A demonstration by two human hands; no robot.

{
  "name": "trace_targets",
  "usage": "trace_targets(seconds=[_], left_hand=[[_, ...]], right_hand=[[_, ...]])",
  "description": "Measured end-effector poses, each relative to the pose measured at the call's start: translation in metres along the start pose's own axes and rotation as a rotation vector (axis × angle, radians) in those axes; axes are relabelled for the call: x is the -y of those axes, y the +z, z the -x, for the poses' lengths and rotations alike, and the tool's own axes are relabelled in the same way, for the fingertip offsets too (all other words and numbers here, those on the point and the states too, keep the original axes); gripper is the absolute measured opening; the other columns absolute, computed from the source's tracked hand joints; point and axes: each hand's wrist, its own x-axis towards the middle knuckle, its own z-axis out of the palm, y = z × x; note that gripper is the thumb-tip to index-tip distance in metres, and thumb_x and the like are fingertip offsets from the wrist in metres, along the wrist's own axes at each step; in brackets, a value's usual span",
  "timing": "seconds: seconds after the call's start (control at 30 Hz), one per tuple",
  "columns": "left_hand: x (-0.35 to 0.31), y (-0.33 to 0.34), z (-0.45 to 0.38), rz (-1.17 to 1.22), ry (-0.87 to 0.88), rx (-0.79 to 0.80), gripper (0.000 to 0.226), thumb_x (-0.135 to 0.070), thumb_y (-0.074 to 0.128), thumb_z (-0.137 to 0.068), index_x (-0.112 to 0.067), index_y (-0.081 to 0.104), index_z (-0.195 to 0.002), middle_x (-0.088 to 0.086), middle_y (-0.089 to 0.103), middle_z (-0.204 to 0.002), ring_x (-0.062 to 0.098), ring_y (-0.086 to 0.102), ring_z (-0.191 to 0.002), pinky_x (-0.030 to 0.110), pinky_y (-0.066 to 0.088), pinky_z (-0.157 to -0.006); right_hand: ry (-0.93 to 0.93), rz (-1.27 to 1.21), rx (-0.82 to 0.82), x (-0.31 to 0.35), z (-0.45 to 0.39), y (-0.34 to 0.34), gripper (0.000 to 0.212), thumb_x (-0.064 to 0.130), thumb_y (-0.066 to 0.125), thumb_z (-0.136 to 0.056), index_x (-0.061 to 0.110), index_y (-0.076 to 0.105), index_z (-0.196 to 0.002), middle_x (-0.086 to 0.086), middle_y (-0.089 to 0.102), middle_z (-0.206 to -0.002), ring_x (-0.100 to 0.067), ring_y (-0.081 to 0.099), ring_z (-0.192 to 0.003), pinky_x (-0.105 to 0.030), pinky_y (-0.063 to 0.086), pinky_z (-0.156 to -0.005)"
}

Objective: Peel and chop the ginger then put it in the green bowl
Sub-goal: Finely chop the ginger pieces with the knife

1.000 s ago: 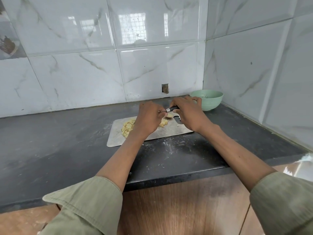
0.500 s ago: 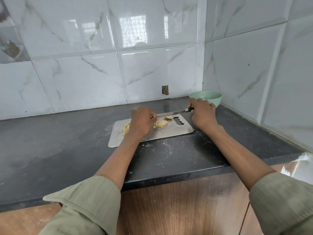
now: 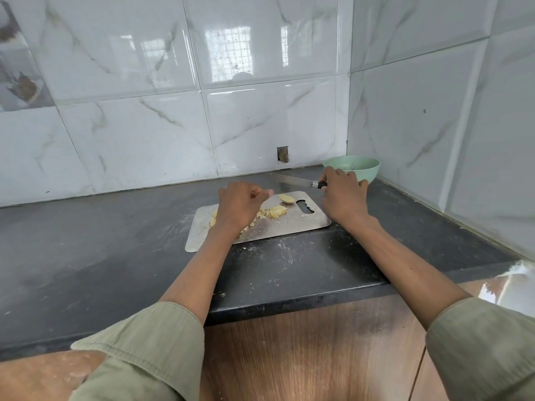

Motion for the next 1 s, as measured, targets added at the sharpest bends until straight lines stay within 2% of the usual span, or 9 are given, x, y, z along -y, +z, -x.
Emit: trace_targets(seconds=[0.1, 0.2, 0.33, 0.5, 0.57, 0.67, 0.77, 0.83, 1.0], left_hand=[[0.009, -0.001, -0.003, 0.065, -0.025, -0.011, 0.046, -0.06, 0.06, -0.096, -0.029, 0.075, -0.066, -0.008, 0.069, -0.063, 0.011, 0.066, -0.078, 0.053, 0.047, -0.099], [0.014, -0.003, -0.003, 0.131, -0.023, 0.013, 0.024, -0.049, 0.076, -0.086, -0.032, 0.075, -0.068, -0.017, 0.073, -0.076, 0.006, 0.068, -0.085, 0.055, 0.048, -0.098], [0.008, -0.007, 0.002, 0.116, -0.003, 0.039, 0.007, -0.043, 0.076, -0.086, -0.042, 0.075, -0.079, -0.026, 0.072, -0.085, -0.004, 0.067, -0.09, 0.053, 0.045, -0.104], [0.008, -0.009, 0.004, 0.1, -0.016, 0.003, 0.018, -0.049, 0.067, -0.092, -0.046, 0.067, -0.074, -0.024, 0.072, -0.087, 0.004, 0.068, -0.093, 0.052, 0.048, -0.101], [0.011, -0.01, 0.004, 0.049, -0.051, -0.022, 0.025, -0.053, 0.061, -0.096, -0.038, 0.07, -0.078, -0.018, 0.074, -0.09, 0.009, 0.068, -0.095, 0.048, 0.045, -0.1], [0.013, -0.014, 0.005, -0.005, -0.109, -0.099, 0.049, -0.056, 0.048, -0.1, -0.019, 0.076, -0.085, -0.002, 0.077, -0.09, 0.015, 0.067, -0.093, 0.039, 0.034, -0.085], [0.014, -0.02, 0.01, 0.001, -0.159, -0.15, 0.051, -0.057, 0.041, -0.103, -0.023, 0.073, -0.081, -0.006, 0.075, -0.092, 0.014, 0.062, -0.094, 0.04, 0.028, -0.086], [0.014, -0.023, 0.011, 0.004, -0.197, -0.125, 0.052, -0.059, 0.036, -0.104, -0.025, 0.069, -0.08, -0.007, 0.073, -0.096, 0.017, 0.061, -0.099, 0.045, 0.032, -0.093], [0.023, -0.023, 0.014, 0.099, -0.322, 0.013, 0.059, -0.068, 0.021, -0.103, -0.022, 0.053, -0.084, 0.005, 0.067, -0.09, 0.022, 0.058, -0.086, 0.046, 0.04, -0.094]], right_hand=[[-0.042, -0.134, 0.006, 0.008, 0.007, -0.005, 0.017, 0.007, 0.058, -0.092, 0.018, 0.056, -0.106, -0.002, 0.062, -0.108, -0.028, 0.046, -0.1, -0.038, 0.032, -0.074], [-0.086, -0.196, 0.036, 0.017, 0.019, -0.011, 0.011, 0.007, 0.058, -0.093, 0.016, 0.057, -0.099, -0.001, 0.062, -0.1, -0.024, 0.043, -0.094, -0.036, 0.032, -0.067], [-0.055, -0.193, 0.028, 0.019, 0.036, -0.02, 0.012, 0.006, 0.061, -0.09, 0.016, 0.059, -0.096, 0.003, 0.059, -0.092, -0.024, 0.047, -0.092, -0.033, 0.03, -0.064], [0.016, -0.125, 0.016, 0.012, 0.061, -0.029, 0.01, 0.01, 0.062, -0.089, 0.017, 0.062, -0.095, 0.001, 0.062, -0.098, -0.026, 0.051, -0.094, -0.034, 0.035, -0.063], [0.026, -0.112, 0.017, 0.009, 0.07, -0.033, 0.007, 0.01, 0.062, -0.089, 0.016, 0.062, -0.094, -0.002, 0.061, -0.099, -0.027, 0.052, -0.094, -0.035, 0.036, -0.064], [0.057, -0.098, 0.033, 0.007, 0.077, -0.037, 0.008, 0.008, 0.061, -0.087, 0.014, 0.062, -0.093, -0.005, 0.061, -0.098, -0.03, 0.053, -0.094, -0.036, 0.036, -0.066], [0.054, -0.041, 0.069, 0.01, 0.081, -0.04, 0.01, 0.007, 0.062, -0.085, 0.013, 0.061, -0.093, -0.006, 0.061, -0.1, -0.03, 0.052, -0.094, -0.036, 0.038, -0.067], [0.049, -0.008, 0.088, 0.013, 0.082, -0.041, 0.01, 0.008, 0.062, -0.087, 0.013, 0.061, -0.096, -0.007, 0.061, -0.102, -0.03, 0.053, -0.096, -0.037, 0.041, -0.068], [0.02, -0.058, 0.059, 0.015, 0.079, -0.04, 0.007, 0.011, 0.061, -0.089, 0.013, 0.062, -0.096, -0.006, 0.062, -0.101, -0.029, 0.053, -0.092, -0.036, 0.037, -0.068]])
